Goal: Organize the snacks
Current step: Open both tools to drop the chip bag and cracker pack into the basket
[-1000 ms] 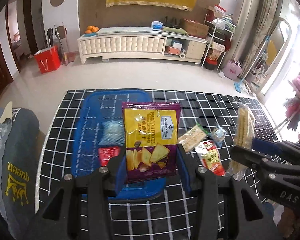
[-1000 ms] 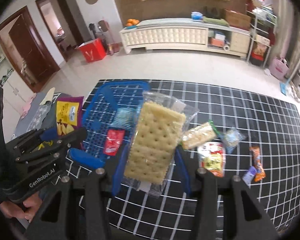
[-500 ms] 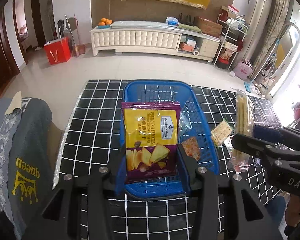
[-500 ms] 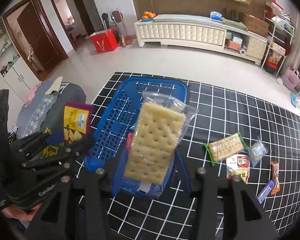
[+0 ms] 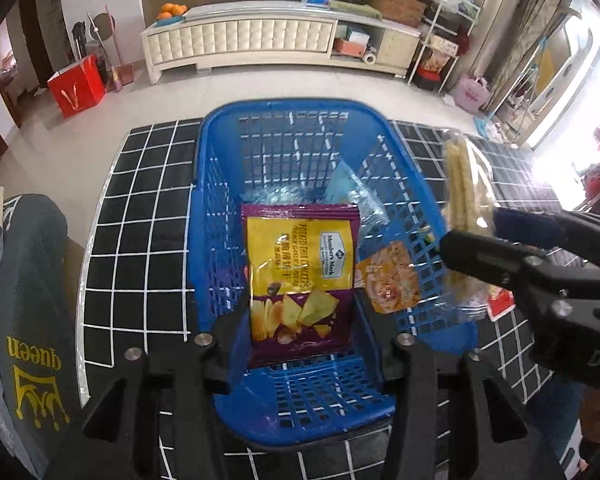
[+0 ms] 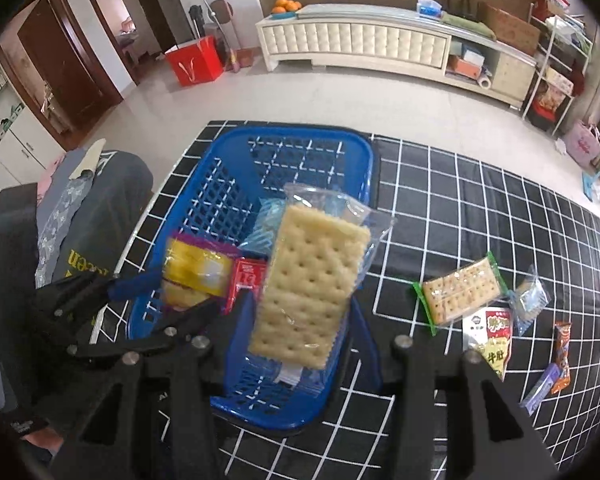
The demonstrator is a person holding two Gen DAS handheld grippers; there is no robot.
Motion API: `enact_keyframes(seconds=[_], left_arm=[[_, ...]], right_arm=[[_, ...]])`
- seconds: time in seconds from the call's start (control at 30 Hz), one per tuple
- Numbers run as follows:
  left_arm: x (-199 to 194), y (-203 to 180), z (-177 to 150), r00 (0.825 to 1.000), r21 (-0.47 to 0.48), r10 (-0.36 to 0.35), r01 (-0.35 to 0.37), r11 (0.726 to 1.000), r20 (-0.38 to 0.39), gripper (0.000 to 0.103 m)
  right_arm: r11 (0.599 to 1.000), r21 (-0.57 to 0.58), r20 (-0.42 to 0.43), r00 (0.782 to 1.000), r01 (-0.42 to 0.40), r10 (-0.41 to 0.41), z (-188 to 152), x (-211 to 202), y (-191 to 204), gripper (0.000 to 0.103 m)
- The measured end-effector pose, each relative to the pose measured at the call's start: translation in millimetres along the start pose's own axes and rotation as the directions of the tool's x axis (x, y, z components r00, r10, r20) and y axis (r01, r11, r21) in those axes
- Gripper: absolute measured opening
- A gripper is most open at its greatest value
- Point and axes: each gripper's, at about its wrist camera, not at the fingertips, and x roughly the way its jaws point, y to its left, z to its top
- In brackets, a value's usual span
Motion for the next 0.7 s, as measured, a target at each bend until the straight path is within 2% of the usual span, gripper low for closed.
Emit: enact_keyframes(seconds=[0.03,0.07,0.2,0.33,0.47,0.7], left_arm=[[2.0,0.5,-0.2,1.0,-0.01,0.003,-0.003,1.0,-0.005,0.054],[4.1,2.5,-0.9,1.0,-0.025,0.001,-0.001,1.0,-0.013,0.055],[4.0,9.7,-4.0,0.999,-0.067,-0.021,0.019,0.998,-0.039,0.056],[-8.8,12.9,-8.2,1.0,-0.067,0.0,-0.001,0.998,-0.014,0.056],[-25.0,22.7,-11.9,1.0,-0.076,0.005,-0.004,0.997,0.019,0.056],[-39.2,42.5,-19.5,0.997,-0.082,0.048,-0.044,0.996,0.058,0.056]], right_arm=[[1.0,-0.002,0.0,1.0,0.0,0.0,-0.9,-1.3,0.3,0.053],[1.0,-0.001,0.0,1.0,0.0,0.0,0.3,-2.5,0.7,0.052],[1.0,0.0,-0.001,1.0,-0.01,0.01,0.8,-6.8,5.2,0.053],[1.0,-0.021,-0.001,1.0,-0.007,0.007,1.7,-7.5,18.0,0.052],[0.997,-0.07,0.002,0.999,0.04,-0.04,1.6,-2.3,33.0,0.052],[0.995,-0.096,-0.045,0.999,0.015,-0.019,5.8,16.4,54.9,0.053]])
